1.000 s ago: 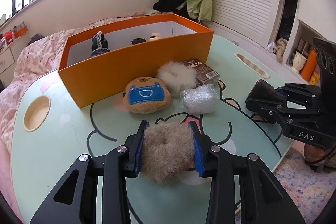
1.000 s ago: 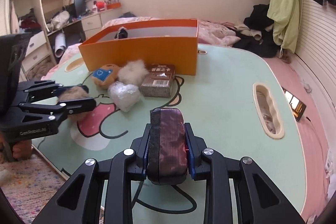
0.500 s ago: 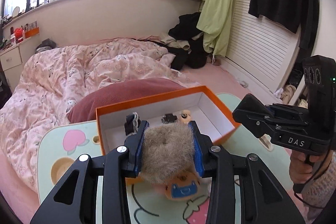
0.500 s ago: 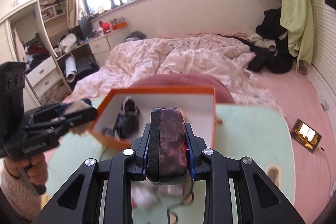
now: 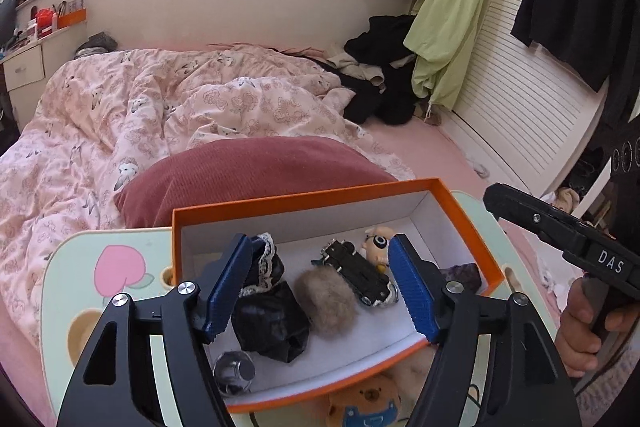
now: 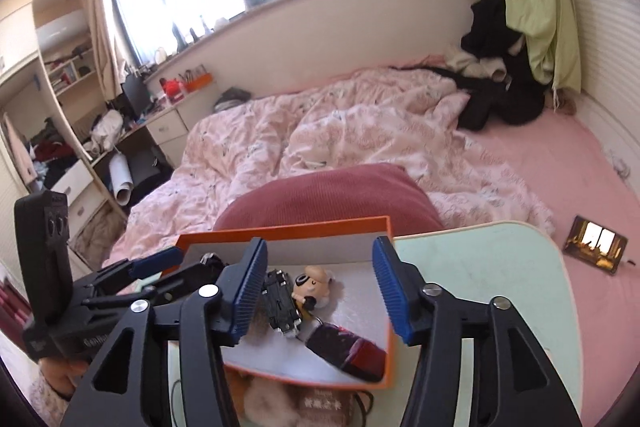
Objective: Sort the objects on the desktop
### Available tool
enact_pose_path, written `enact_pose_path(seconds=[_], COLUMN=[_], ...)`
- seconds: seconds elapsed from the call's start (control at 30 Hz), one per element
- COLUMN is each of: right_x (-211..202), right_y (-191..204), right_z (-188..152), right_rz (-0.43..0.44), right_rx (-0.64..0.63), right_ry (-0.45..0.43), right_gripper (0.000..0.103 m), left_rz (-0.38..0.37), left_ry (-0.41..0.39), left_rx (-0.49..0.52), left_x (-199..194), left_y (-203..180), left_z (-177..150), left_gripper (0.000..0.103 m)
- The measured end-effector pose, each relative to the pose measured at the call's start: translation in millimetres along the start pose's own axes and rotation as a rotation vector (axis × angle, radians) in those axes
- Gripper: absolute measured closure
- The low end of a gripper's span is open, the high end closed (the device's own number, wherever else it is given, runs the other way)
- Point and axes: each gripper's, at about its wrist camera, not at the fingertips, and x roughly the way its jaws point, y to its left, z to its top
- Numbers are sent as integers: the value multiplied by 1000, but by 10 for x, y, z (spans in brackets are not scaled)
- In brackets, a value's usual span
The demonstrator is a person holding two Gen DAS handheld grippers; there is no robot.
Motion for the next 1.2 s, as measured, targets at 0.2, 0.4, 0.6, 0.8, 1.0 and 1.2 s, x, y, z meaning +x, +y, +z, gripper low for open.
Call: enact_pose_path(seconds=[0.2,0.4,0.6,0.8,1.0,1.2], right_x=[-441,-422,-457,-306,-305,-310], right_y=[126,182,195,96,58,47], right_z=[-527,-1204,-1608,-1702,-1716,-1724], right_rz=[12,-111,-224,-289,-282,-279], right_rx=[-46,-98,-157,-159,-165,-168], right_ry=[-14,156,198,261,253,249], right_gripper=[33,28,24,0,0,0], left_rz=[18,53,147,218,238,236], left_ry=[-24,67,135,206,224,209], left_rx=[39,10,5,25,70,73], left_x=[-398,-490,-374,-218,-196,-210], left_y=[-151,-302,-331,-360,-426,-438], left_z=[-403,-1011,-1321,-1415,-1445,-1440], left_gripper=[24,23,23,5,0,0])
